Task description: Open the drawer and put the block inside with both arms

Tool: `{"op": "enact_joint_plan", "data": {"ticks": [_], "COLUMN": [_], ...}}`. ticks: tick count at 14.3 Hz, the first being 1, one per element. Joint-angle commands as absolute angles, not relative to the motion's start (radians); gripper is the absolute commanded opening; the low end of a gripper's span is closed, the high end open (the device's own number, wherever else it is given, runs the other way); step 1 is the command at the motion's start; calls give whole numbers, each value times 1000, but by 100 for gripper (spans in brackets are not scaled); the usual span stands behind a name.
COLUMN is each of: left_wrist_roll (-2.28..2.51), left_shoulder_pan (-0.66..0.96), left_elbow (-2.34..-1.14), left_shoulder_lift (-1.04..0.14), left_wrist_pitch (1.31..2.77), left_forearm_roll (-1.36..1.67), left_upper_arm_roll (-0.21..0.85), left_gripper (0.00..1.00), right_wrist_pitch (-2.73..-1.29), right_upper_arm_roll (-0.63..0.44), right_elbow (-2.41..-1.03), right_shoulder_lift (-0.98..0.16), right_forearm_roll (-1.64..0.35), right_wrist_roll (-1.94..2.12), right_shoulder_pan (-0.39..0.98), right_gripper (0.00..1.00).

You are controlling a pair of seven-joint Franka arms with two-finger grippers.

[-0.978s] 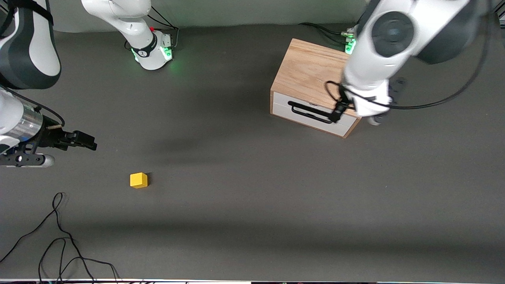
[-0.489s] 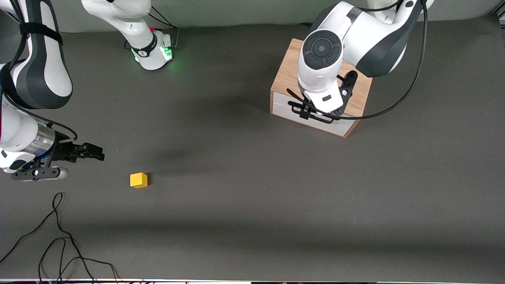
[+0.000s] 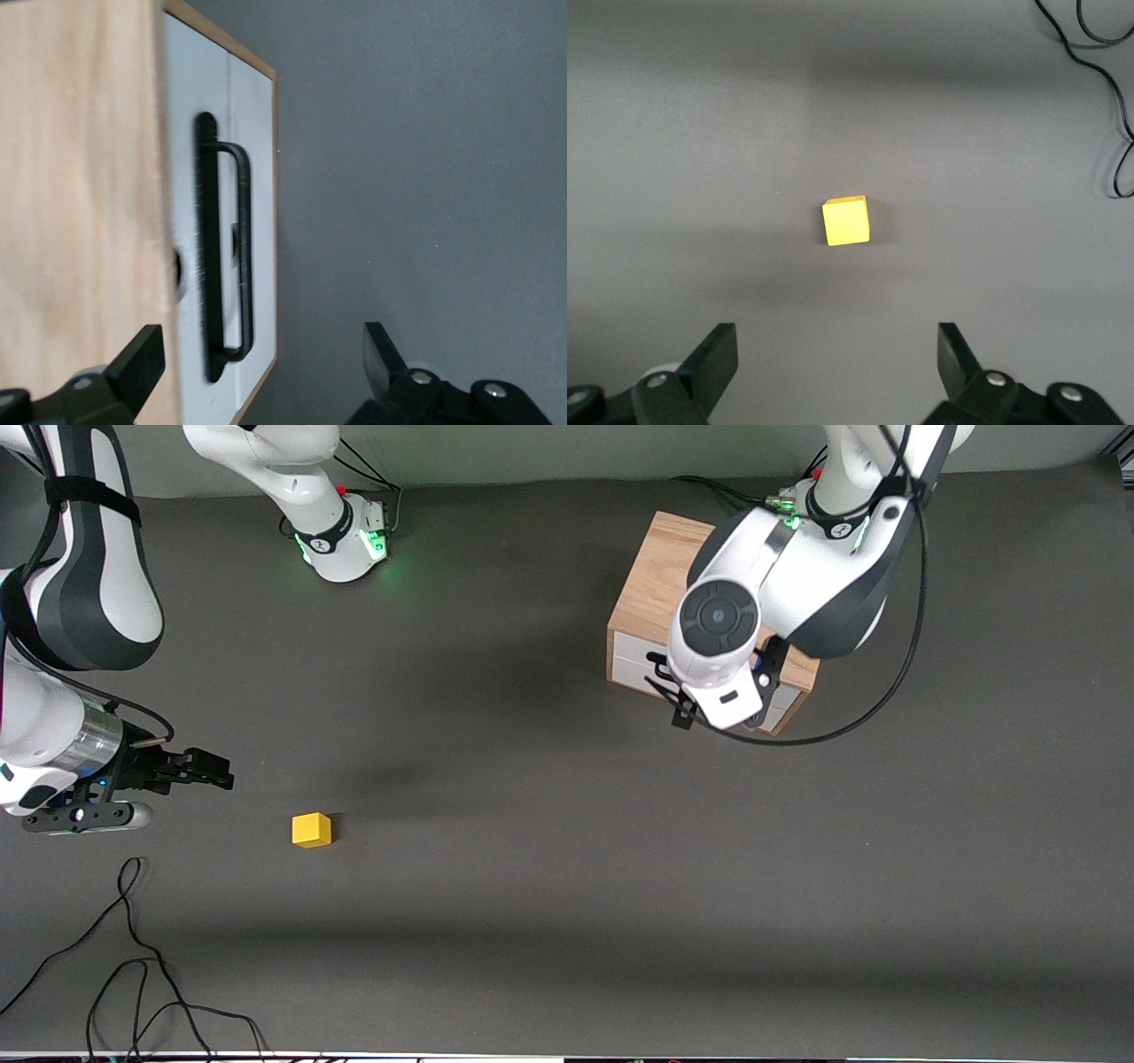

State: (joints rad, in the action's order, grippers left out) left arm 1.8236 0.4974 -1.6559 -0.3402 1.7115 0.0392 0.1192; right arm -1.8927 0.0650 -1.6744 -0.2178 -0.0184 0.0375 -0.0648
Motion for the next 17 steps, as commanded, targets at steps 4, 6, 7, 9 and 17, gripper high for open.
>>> {"op": "enact_joint_plan", "data": {"ticks": [4, 6, 7, 9, 17], "left_wrist_roll": [1829, 1829, 1829, 1829, 1825], "left_shoulder_pan": [492, 497, 497, 505, 509], "left_elbow": [-1749, -1779, -1795, -1818, -1845], "left_shoulder_lift": [-371, -371, -371, -373, -394], "left_wrist_pitch": [1804, 1828, 1841, 1859, 1905], "left_forearm_roll": [46, 43, 41, 40, 37], "left_upper_arm_roll": [120, 120, 120, 120, 120], "left_gripper": [100, 100, 100, 100, 100], "right_wrist_pitch": [-1931, -1948, -1948, -1950, -1945], "right_upper_arm_roll": [63, 63, 63, 64, 63], "right_elbow": [-1658, -1661, -1660, -1660, -1664], "right_shoulder_lift": [-268, -281, -287, -296, -291], "right_forearm_roll": [-2, -2, 2, 3, 15], "right_wrist_roll": [63, 63, 63, 63, 81], "right_shoulder_pan": [-60, -57, -54, -54, -54], "right_gripper": [100, 100, 100, 100, 100]}}
